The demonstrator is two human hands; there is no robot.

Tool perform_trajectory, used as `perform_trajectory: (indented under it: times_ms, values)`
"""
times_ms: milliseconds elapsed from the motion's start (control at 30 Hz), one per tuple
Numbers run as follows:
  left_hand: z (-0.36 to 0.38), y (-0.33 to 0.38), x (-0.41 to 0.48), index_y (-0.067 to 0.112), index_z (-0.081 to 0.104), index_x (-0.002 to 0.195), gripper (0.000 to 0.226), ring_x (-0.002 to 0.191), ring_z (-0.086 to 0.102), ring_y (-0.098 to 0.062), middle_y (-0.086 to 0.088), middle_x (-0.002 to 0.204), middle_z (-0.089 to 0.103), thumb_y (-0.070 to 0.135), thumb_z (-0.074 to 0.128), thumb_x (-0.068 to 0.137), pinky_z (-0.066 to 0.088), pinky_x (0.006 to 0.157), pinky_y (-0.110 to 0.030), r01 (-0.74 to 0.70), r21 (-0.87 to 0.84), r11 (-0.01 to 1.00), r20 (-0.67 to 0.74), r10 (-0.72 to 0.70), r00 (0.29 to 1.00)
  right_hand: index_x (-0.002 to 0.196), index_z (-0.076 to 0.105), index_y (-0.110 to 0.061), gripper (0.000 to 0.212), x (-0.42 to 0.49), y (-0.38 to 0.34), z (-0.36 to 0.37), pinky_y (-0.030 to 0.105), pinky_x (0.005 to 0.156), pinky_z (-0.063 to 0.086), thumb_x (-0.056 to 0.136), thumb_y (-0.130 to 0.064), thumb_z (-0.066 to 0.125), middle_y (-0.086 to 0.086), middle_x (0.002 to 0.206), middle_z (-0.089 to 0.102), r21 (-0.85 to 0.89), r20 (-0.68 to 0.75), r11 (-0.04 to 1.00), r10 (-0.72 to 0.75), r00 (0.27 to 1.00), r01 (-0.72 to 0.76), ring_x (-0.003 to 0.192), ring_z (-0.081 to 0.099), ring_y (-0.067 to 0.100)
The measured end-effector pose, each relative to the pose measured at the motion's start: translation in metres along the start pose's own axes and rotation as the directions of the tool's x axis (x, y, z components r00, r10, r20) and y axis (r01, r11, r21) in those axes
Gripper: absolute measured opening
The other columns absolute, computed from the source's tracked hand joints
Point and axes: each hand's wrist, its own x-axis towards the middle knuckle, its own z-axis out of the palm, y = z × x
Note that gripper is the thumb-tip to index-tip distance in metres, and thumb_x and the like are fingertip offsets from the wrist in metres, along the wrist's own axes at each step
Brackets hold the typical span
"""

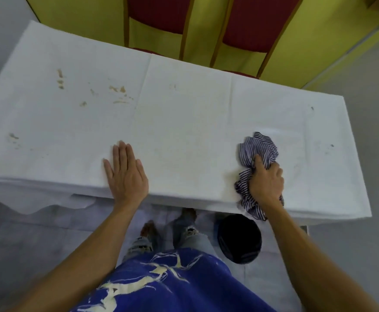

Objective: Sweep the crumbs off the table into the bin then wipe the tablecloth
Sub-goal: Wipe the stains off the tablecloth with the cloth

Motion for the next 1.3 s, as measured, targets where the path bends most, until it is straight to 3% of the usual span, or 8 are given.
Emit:
perform_trajectory:
  times_ms: [133, 233, 433, 700, 833, 967, 1100, 1300]
  values:
    - [-0.001, 0.008, 0.002, 0.006, 0.018, 0.157, 0.057, 0.154, 0.004, -0.022, -0.007, 0.166, 0.01, 0.031, 0.022, 0.106, -0.001, 0.124, -0.05, 0.011, 0.0, 1.0, 0.005, -0.011, 1.0, 0.147, 0.037, -0.026, 0.053, 0.018, 0.012, -0.036, 0.053, 0.103, 0.04, 0.095, -0.022, 0.044, 0.03, 0.142, 0.038, 0.041, 0.134, 0.982, 0.175, 0.975, -0.182, 0.127, 0.042, 0.047]
    - [-0.001, 0.009, 0.002, 0.006, 0.019, 0.156, 0.057, 0.154, 0.005, -0.022, -0.008, 0.166, 0.011, 0.031, 0.022, 0.105, -0.003, 0.124, -0.048, 0.014, 0.0, 1.0, -0.002, -0.014, 1.0, 0.149, 0.037, -0.025, 0.054, -0.017, -0.088, -0.03, 0.048, 0.094, 0.046, 0.096, -0.02, 0.044, 0.027, 0.136, 0.047, 0.172, 0.041, 0.979, -0.116, 0.992, 0.108, 0.118, 0.05, 0.045]
    - [0.0, -0.006, 0.001, 0.007, 0.013, 0.158, 0.071, 0.154, 0.003, -0.023, -0.008, 0.167, 0.007, 0.043, 0.025, 0.097, -0.006, 0.123, -0.049, -0.026, 0.026, 0.999, 0.044, 0.025, 0.999, 0.145, 0.046, -0.026, 0.05, -0.106, -0.201, 0.004, 0.045, 0.088, 0.045, 0.095, -0.022, 0.05, 0.018, 0.131, 0.045, 0.071, 0.068, 0.789, -0.614, 0.787, 0.61, 0.113, 0.048, 0.039]
    - [-0.001, 0.002, 0.0, 0.008, 0.02, 0.157, 0.056, 0.154, 0.005, -0.021, -0.005, 0.167, 0.011, 0.031, 0.023, 0.106, 0.0, 0.124, -0.049, 0.03, 0.01, 1.0, 0.019, -0.03, 0.999, 0.151, 0.034, -0.036, 0.064, -0.006, -0.026, -0.009, 0.05, 0.095, 0.046, 0.091, -0.019, 0.045, 0.021, 0.14, 0.038, -0.089, 0.129, 0.981, -0.16, 0.979, 0.172, 0.116, 0.048, 0.043]
    - [-0.001, 0.007, -0.001, 0.008, 0.016, 0.157, 0.058, 0.155, 0.002, -0.021, -0.005, 0.167, 0.007, 0.033, 0.02, 0.105, -0.001, 0.124, -0.049, 0.032, 0.017, 0.999, 0.032, -0.032, 0.999, 0.149, 0.038, -0.032, 0.057, 0.03, 0.034, -0.044, 0.052, 0.107, 0.039, 0.093, -0.026, 0.047, 0.023, 0.151, 0.031, -0.174, 0.283, 0.98, 0.143, 0.948, -0.096, 0.133, 0.039, 0.044]
    - [-0.002, 0.005, 0.001, 0.007, 0.016, 0.157, 0.058, 0.155, 0.002, -0.022, -0.006, 0.167, 0.008, 0.033, 0.019, 0.105, -0.001, 0.124, -0.05, 0.034, 0.033, 0.999, 0.024, -0.035, 0.999, 0.143, 0.045, -0.028, 0.053, -0.001, -0.057, -0.035, 0.05, 0.1, 0.047, 0.091, -0.021, 0.047, 0.024, 0.144, 0.043, 0.042, 0.182, 0.997, -0.077, 0.98, 0.07, 0.124, 0.05, 0.045]
    - [0.001, -0.002, 0.001, 0.005, 0.023, 0.155, 0.06, 0.154, 0.01, -0.025, -0.01, 0.165, 0.016, 0.032, 0.026, 0.102, 0.004, 0.123, -0.053, 0.006, 0.004, 1.0, 0.013, -0.006, 1.0, 0.144, 0.045, -0.029, 0.053, -0.104, -0.185, -0.003, 0.046, 0.09, 0.047, 0.092, -0.019, 0.049, 0.02, 0.13, 0.044, 0.228, 0.113, 0.865, -0.479, 0.87, 0.447, 0.112, 0.049, 0.038]
    - [-0.005, 0.002, -0.001, 0.007, 0.019, 0.157, 0.057, 0.154, 0.005, -0.023, -0.007, 0.166, 0.012, 0.032, 0.022, 0.105, 0.0, 0.124, -0.05, 0.018, -0.004, 1.0, 0.024, -0.018, 1.0, 0.139, 0.054, -0.031, 0.059, -0.088, -0.101, 0.016, 0.043, 0.07, 0.048, 0.082, -0.014, 0.056, 0.02, 0.116, 0.052, 0.133, 0.031, 0.92, -0.375, 0.926, 0.368, 0.091, 0.054, 0.04]
